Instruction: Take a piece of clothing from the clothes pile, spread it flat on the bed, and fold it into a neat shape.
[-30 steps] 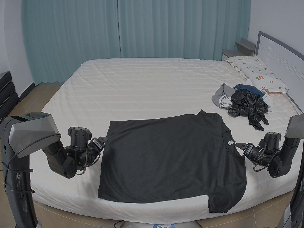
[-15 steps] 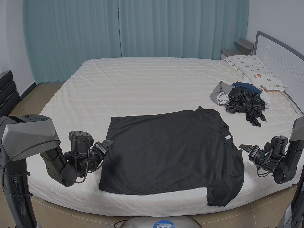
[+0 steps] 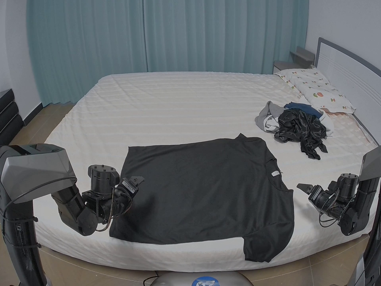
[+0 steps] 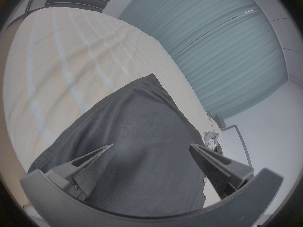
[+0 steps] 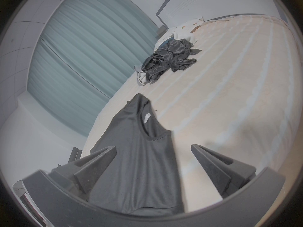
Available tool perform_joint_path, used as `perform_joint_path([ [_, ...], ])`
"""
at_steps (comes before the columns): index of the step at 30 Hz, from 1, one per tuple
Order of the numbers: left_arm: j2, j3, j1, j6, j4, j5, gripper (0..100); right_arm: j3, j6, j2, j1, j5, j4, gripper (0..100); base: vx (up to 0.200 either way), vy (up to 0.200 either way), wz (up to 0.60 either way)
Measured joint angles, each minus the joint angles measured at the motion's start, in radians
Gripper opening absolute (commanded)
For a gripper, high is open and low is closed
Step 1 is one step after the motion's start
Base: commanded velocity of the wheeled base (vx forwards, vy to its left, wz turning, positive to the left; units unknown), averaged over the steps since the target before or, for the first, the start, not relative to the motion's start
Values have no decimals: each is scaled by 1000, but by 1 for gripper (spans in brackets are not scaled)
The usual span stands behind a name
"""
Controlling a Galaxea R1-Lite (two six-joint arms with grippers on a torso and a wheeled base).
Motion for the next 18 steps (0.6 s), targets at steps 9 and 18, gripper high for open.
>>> perform_joint_path([
  [9, -88, 55, 59, 104, 68, -40, 100, 19, 12, 9, 24, 7, -1, 100, 0, 0, 0],
  [18, -164, 148, 101, 193, 158, -112, 100, 6, 18, 86, 110, -5, -28, 100, 0, 0, 0],
])
